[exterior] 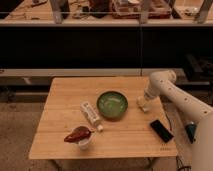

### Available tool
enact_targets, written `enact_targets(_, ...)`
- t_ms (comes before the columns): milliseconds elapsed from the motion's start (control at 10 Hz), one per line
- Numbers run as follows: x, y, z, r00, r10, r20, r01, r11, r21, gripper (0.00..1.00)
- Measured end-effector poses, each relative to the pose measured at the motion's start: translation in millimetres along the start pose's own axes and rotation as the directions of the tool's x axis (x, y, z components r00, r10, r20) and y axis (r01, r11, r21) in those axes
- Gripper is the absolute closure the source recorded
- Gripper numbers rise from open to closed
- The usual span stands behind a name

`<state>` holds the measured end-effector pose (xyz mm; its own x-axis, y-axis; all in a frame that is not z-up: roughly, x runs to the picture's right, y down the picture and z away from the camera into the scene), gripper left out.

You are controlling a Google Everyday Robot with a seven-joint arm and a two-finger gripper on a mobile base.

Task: Wipe the white sponge on the table

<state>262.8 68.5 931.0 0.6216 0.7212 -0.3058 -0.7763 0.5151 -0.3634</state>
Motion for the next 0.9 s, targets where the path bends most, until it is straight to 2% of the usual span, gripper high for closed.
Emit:
enact_targets(200,-14,17,2,0.999,-0.045,0.000,0.045,0.999,0.003,1.00)
enact_targets(400,-15,42,9,0.994,-0.113,-0.014,0.113,0.994,0.002,1.00)
enact_targets(700,-4,73,14,0.984,-0.177,-0.019,0.176,0.984,-0.025,1.00)
enact_targets(900,10,79,10,0.980,-0.199,-0.010,0.198,0.979,-0.037,1.00)
